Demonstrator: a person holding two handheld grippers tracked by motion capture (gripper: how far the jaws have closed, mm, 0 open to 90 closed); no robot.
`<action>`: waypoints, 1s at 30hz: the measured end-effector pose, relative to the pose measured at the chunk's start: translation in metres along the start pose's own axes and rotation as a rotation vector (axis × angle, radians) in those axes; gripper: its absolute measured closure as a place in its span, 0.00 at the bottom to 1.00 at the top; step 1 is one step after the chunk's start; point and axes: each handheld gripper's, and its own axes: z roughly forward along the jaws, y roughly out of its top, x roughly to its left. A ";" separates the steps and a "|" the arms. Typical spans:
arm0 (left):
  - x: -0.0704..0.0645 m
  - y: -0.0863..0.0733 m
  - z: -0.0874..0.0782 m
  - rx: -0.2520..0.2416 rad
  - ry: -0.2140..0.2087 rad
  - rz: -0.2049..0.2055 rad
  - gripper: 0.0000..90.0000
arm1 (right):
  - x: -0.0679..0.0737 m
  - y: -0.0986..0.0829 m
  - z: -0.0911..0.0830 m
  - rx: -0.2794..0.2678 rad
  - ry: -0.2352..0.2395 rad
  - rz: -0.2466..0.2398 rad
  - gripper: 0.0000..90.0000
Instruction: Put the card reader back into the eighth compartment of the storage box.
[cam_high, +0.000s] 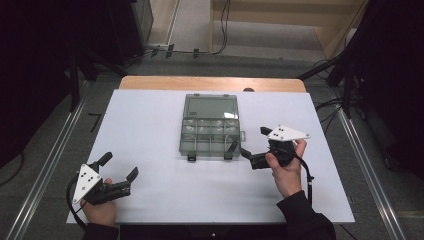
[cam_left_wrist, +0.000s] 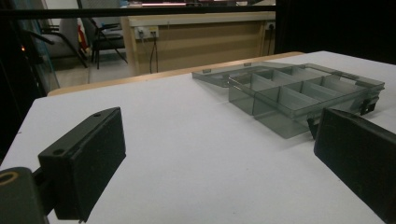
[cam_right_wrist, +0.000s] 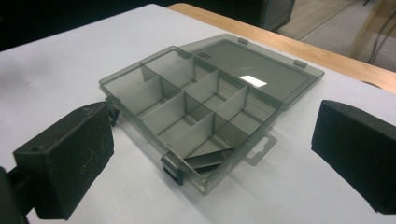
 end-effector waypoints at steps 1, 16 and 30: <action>0.000 0.000 0.000 0.000 0.000 0.000 0.03 | 0.000 -0.001 -0.002 -0.003 -0.007 0.000 0.00; 0.000 0.000 0.000 0.001 0.004 0.001 0.03 | -0.011 -0.023 -0.029 -0.040 -0.035 0.019 0.00; 0.000 0.000 0.000 0.001 0.006 0.001 0.03 | -0.020 -0.052 -0.047 -0.047 -0.052 0.043 0.00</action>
